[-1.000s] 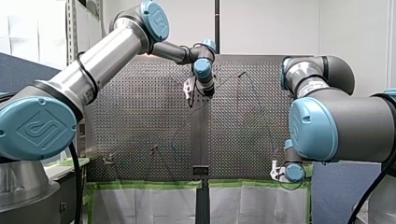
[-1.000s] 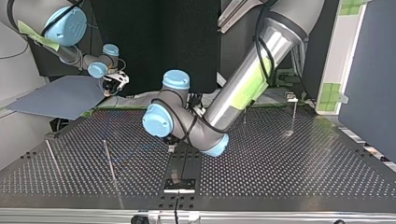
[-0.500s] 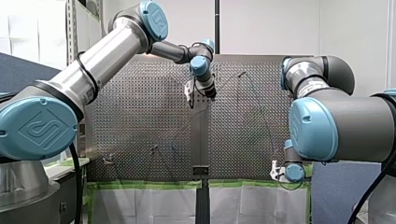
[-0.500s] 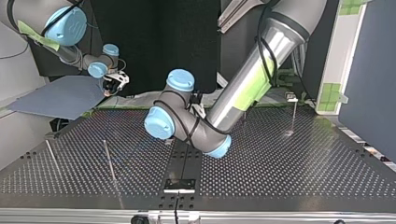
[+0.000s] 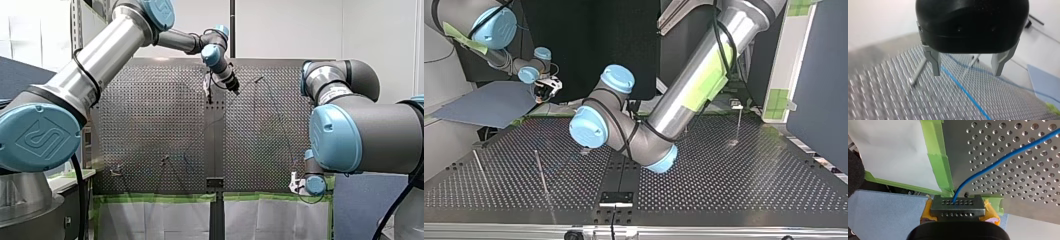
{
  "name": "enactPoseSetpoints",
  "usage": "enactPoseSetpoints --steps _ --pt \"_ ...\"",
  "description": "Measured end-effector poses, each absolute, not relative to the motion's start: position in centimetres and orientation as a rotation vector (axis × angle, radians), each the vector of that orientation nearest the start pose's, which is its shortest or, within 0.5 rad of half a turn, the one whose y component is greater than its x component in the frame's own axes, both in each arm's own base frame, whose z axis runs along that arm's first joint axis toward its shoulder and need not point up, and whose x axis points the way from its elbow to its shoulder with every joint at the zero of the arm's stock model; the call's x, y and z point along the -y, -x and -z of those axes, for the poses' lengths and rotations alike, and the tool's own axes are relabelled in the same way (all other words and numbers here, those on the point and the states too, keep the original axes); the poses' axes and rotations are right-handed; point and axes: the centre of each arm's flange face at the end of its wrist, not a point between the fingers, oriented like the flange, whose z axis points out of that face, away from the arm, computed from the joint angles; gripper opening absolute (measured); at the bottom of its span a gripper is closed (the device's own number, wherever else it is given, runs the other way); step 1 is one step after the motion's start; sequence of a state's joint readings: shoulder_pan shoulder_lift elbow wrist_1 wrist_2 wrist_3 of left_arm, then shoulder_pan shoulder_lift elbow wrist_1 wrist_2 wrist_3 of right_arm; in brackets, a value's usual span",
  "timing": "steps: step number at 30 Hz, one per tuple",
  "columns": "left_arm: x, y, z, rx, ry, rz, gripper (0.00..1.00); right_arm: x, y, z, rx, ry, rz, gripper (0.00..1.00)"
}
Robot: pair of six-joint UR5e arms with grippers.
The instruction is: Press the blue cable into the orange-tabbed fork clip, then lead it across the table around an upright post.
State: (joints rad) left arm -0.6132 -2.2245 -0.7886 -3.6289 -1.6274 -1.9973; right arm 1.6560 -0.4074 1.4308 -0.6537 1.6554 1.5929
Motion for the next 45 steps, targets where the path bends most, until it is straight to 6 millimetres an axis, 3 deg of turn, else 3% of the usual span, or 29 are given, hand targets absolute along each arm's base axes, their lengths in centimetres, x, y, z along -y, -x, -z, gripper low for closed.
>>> enactPoseSetpoints --steps 6,18,29,45 --pt "50.9 -49.4 -45.3 -1.9 -0.2 0.654 1.0 63.8 -18.0 13.3 1.47 -1.477 -1.002 0.0" --pt "53.3 -48.5 -46.5 -1.767 -0.341 0.685 1.0 63.8 -18.1 13.3 1.469 -1.484 -1.018 0.0" --pt "54.7 -48.1 -45.0 -1.701 -0.392 0.677 1.0 63.8 -18.2 13.3 1.472 -1.484 -1.025 0.0" --pt "55.3 -48.2 -45.2 -1.647 -0.391 0.679 1.0 63.8 -18.2 13.3 1.473 -1.483 -1.026 0.0"
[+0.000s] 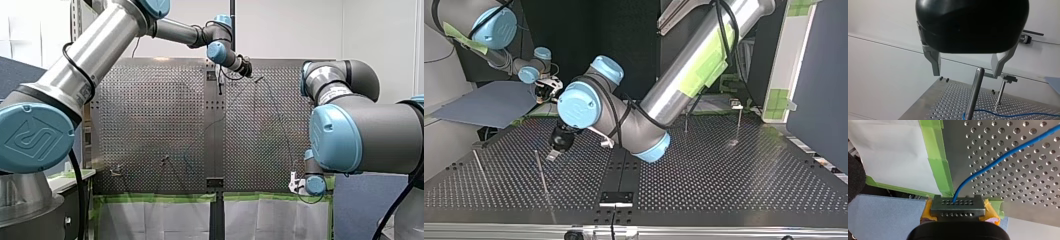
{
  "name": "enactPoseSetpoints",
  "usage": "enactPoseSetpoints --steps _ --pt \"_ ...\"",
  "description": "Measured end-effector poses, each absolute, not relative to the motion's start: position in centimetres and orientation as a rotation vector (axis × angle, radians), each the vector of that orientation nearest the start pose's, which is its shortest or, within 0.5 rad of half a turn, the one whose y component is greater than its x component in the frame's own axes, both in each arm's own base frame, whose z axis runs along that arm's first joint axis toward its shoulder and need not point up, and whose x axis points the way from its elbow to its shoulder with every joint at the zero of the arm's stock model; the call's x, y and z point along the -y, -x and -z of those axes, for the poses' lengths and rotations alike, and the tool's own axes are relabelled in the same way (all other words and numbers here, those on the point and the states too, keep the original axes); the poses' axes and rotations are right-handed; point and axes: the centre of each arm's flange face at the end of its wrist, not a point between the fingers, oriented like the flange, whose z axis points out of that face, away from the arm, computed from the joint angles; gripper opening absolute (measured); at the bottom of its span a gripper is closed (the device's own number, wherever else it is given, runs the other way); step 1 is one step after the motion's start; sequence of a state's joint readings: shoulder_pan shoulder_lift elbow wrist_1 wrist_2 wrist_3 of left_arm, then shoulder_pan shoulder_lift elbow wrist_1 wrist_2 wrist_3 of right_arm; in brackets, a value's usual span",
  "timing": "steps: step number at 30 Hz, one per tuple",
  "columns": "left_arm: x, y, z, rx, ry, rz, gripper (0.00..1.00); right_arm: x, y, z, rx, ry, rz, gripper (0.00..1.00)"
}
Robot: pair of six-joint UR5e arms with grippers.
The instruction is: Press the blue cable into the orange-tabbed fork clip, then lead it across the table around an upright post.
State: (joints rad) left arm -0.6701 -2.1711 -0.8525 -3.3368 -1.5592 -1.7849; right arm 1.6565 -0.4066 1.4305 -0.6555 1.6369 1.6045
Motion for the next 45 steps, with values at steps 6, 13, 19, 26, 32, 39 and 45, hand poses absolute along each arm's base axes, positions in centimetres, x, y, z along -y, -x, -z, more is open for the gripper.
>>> enactPoseSetpoints --steps 6,13,19,26,32,39,45 --pt "55.2 -48.2 -45.1 -1.658 -0.38 0.667 1.0 63.8 -18.2 13.3 1.474 -1.482 -1.026 0.0" --pt "54.5 -48.1 -44.8 -1.702 -0.338 0.616 1.0 63.8 -18.2 13.3 1.473 -1.485 -1.025 0.0" --pt "53.8 -48.1 -44.5 -1.737 -0.304 0.554 1.0 63.7 -18.3 13.4 1.473 -1.486 -1.025 0.0" --pt "53.3 -48.3 -44.5 -1.741 -0.265 0.508 1.0 63.7 -18.3 13.4 1.472 -1.486 -1.025 0.0" --pt "53.3 -48.3 -44.5 -1.742 -0.259 0.499 1.0 63.7 -18.3 13.3 1.472 -1.486 -1.025 0.0" --pt "53.2 -48.3 -44.4 -1.743 -0.258 0.494 1.0 63.7 -18.3 13.3 1.471 -1.485 -1.026 0.0" --pt "53.2 -48.1 -44.2 -1.753 -0.265 0.482 1.0 63.7 -18.3 13.3 1.472 -1.486 -1.026 0.0"
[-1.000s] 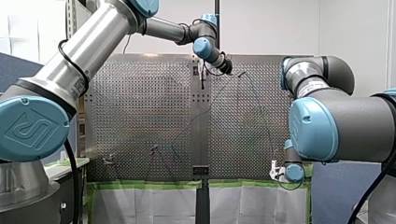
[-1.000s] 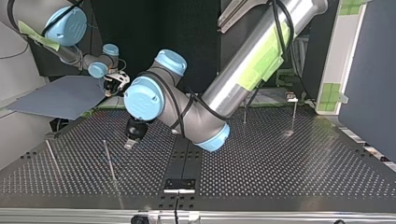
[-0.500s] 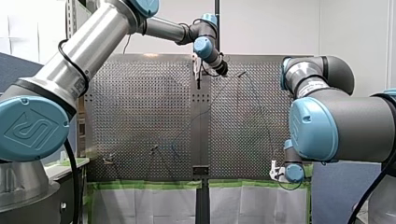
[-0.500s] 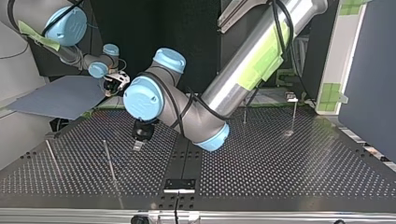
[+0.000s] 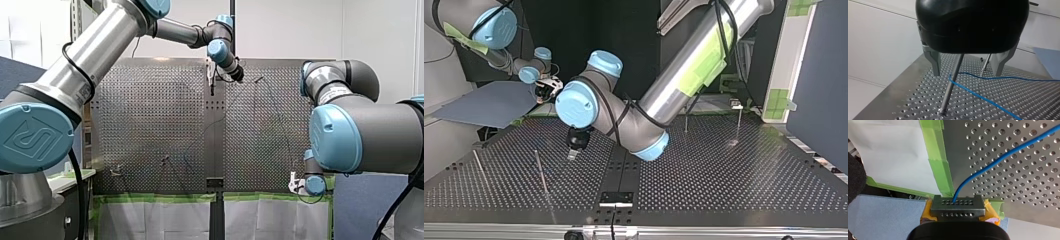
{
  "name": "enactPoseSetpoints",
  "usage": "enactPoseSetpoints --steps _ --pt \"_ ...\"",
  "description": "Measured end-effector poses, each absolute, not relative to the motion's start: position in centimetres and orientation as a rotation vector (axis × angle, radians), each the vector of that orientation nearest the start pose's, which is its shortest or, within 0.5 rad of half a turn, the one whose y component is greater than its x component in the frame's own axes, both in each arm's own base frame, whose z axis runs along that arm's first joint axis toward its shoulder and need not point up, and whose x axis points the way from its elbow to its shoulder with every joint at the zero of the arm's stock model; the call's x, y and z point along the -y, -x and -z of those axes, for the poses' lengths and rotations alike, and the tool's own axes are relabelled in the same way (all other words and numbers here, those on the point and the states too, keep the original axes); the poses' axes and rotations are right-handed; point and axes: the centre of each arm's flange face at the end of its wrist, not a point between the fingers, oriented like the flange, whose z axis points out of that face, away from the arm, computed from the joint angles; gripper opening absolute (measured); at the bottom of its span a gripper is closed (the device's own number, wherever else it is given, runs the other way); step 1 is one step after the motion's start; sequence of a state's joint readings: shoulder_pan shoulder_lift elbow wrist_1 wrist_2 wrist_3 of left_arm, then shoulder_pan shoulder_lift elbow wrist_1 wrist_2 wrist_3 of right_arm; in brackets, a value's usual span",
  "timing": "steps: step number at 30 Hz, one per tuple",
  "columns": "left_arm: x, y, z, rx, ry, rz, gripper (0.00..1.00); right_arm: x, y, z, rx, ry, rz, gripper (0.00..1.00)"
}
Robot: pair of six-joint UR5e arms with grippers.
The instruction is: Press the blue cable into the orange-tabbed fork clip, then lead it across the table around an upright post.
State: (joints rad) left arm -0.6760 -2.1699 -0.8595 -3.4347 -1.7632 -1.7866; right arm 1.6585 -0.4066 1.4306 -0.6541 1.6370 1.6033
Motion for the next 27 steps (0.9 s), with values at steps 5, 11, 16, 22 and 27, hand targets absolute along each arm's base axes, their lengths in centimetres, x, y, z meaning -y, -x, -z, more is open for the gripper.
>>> enactPoseSetpoints --steps 5,11,16,22,27 --pt "52.5 -47.4 -44.4 -1.749 -0.256 0.459 1.0 63.7 -18.3 13.3 1.472 -1.486 -1.025 0.0" --pt "51.5 -46.4 -46.0 -1.706 -0.212 0.478 1.0 63.7 -18.3 13.3 1.471 -1.487 -1.027 0.0" --pt "50.3 -45.7 -47.3 -1.668 -0.132 0.493 1.0 63.7 -18.4 13.4 1.471 -1.487 -1.026 0.0" --pt "49.0 -44.6 -48.8 -1.618 -0.064 0.488 1.0 63.7 -18.4 13.4 1.471 -1.487 -1.027 0.0" --pt "47.6 -43.8 -50.1 -1.571 -0.026 0.498 1.0 63.7 -18.4 13.3 1.47 -1.487 -1.028 0.0"
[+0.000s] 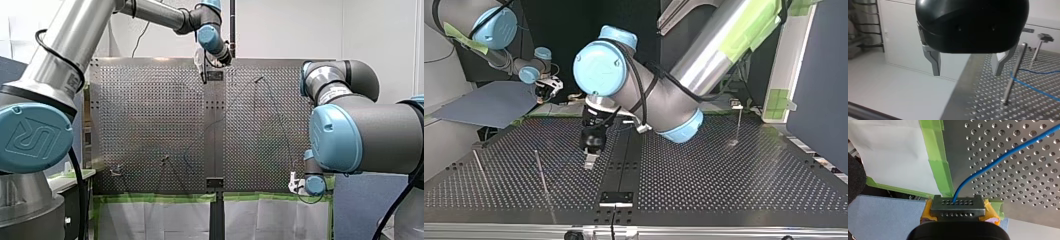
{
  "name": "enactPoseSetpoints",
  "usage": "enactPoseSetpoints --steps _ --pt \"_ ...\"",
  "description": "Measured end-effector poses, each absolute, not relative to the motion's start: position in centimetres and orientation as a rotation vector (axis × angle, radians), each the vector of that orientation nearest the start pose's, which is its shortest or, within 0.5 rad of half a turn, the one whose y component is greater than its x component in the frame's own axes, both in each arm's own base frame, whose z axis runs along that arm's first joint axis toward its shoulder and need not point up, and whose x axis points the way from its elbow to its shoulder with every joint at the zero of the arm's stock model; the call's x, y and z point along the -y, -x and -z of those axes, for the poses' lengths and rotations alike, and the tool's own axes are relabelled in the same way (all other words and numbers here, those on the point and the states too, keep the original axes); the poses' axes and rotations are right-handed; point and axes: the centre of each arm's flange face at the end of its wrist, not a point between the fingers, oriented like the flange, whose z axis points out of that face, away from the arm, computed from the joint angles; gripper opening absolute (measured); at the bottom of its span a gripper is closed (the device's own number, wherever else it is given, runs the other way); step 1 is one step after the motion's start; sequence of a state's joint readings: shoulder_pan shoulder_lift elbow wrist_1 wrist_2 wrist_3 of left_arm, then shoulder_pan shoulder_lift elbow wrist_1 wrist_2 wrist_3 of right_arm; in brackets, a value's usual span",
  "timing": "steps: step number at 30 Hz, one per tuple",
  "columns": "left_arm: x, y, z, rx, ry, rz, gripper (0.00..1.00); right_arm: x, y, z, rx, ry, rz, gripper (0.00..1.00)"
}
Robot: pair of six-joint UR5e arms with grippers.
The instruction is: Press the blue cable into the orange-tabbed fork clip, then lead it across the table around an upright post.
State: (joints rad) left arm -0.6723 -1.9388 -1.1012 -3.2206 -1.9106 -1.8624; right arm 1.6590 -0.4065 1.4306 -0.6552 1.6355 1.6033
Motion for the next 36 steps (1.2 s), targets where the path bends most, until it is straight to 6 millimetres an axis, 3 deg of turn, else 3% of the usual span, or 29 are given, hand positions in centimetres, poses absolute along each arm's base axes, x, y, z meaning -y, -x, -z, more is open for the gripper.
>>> enactPoseSetpoints --steps 23,36 --pt "43.6 -38.8 -54.4 -1.383 0.052 0.632 1.0 63.6 -18.9 13.3 1.461 -1.498 -1.032 0.0" --pt "44.2 -39.3 -48.0 -1.404 0.049 0.623 1.0 63.6 -18.9 13.3 1.462 -1.499 -1.033 0.0"
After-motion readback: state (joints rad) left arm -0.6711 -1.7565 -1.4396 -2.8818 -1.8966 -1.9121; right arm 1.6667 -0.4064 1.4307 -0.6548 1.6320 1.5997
